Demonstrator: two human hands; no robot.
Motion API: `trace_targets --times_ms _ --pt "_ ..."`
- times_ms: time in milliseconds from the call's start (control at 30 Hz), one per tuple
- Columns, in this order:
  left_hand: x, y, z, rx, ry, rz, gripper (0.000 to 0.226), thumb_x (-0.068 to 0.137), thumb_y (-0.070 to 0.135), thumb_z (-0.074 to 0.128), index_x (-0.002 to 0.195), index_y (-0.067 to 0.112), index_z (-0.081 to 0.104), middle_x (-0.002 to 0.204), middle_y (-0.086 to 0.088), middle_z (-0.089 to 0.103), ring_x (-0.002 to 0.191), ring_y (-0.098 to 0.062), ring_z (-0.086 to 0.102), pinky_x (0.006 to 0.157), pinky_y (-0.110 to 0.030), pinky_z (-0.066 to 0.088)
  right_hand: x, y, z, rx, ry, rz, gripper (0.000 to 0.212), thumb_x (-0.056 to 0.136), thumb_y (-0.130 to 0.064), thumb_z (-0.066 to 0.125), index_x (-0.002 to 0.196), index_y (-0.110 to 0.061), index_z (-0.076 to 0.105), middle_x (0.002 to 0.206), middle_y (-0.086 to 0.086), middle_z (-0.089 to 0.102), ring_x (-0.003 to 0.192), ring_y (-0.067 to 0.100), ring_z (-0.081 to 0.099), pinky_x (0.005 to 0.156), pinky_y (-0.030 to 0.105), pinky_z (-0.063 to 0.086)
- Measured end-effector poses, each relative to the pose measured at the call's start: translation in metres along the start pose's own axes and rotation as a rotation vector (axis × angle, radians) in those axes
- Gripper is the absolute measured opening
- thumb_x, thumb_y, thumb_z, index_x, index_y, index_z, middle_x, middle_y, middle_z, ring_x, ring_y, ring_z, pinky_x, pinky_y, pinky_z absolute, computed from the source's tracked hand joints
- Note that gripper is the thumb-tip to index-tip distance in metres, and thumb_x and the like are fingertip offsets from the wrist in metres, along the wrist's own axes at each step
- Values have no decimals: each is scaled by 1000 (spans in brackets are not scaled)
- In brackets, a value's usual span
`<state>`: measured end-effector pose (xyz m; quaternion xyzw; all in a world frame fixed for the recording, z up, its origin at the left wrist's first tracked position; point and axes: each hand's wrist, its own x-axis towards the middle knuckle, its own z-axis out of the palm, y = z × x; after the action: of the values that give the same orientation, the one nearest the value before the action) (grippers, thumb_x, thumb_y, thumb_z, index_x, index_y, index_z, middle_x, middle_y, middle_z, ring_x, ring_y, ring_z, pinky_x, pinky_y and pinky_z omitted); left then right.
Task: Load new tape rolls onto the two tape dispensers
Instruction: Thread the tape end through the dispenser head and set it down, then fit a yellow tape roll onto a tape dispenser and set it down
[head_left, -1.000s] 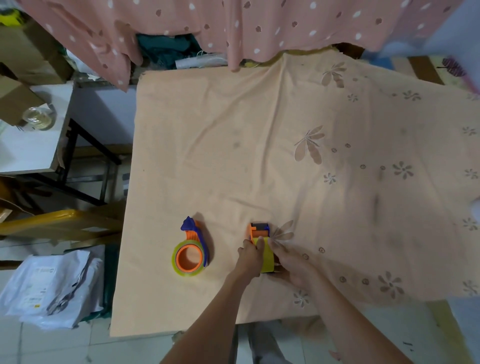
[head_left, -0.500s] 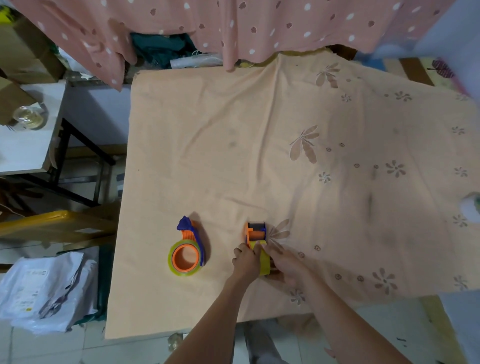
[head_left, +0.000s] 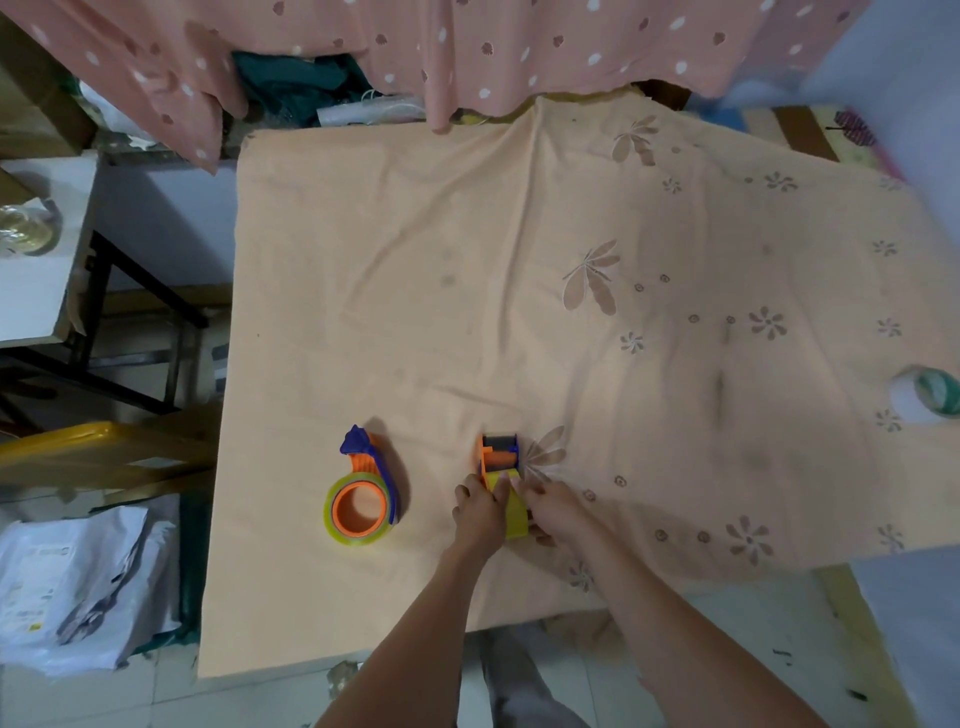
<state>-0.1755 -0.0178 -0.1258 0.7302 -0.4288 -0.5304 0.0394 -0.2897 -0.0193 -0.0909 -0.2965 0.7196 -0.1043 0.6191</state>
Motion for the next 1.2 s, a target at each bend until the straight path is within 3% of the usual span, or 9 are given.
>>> trace_targets --times_ms 200,333,467,567,667,833,967,1067,1200 --pt "-8 15 -16 -173 -88 -116 68 102 56 39 148 6 37 145 -22 43 130 -39 47 107 -43 43 -10 -11 9 -98 154 -31 39 101 -35 53 124 -6 64 119 16 69 88 20 65 68 17 46" --pt "-25 20 -43 -213 -21 -59 57 102 50 40 140 8 46 138 -20 51 124 -38 53 97 -39 48 -17 -32 22 -232 444 -88 31 97 -27 57 120 -8 65 123 15 67 116 33 60 94 33 47" --pt "-36 0 -87 -328 227 26 27 99 17 44 120 4 55 116 -16 63 104 -35 62 90 -42 52 -29 -65 48 -237 608 -215 26 86 -11 54 111 -10 60 115 18 61 118 38 53 97 43 45" --pt "-42 -21 -123 -389 370 13 23 102 23 40 101 5 55 82 -11 61 80 -32 58 78 -43 51 -30 -88 75 -277 551 -280 27 86 -8 56 112 -12 62 110 14 66 110 34 60 92 35 38" --pt "-37 -42 -153 -364 450 -116 24 100 23 44 111 5 53 115 -19 59 107 -38 59 96 -45 49 -26 -99 106 -213 369 -300 24 86 -5 58 110 -6 61 106 17 71 103 32 66 84 31 47" --pt "-25 -77 -181 -413 221 -247 63 101 24 50 155 9 23 154 -19 34 139 -39 41 114 -46 39 -18 -105 149 -426 157 -205 40 92 -36 60 118 -6 59 117 12 67 109 29 62 74 24 39" --pt "-14 -102 -190 -592 22 -316 61 98 32 59 145 2 32 134 -15 52 125 -32 52 97 -39 45 -16 -109 167 -731 51 -133 42 90 -40 61 120 -11 55 118 8 67 107 26 65 55 24 37" --pt "-5 -110 -195 -585 -41 -323 33 97 28 57 121 8 46 98 -3 56 102 -27 55 86 -38 47 -20 -107 166 -941 159 -146 49 83 -52 56 118 -18 55 110 3 65 103 28 65 78 28 46" --pt "3 -112 -200 -523 -88 -300 28 97 27 56 117 8 49 106 -8 58 100 -27 57 85 -37 49 -13 -104 165 -945 239 -148 44 77 -51 55 110 -22 53 102 1 64 97 29 65 93 43 51"
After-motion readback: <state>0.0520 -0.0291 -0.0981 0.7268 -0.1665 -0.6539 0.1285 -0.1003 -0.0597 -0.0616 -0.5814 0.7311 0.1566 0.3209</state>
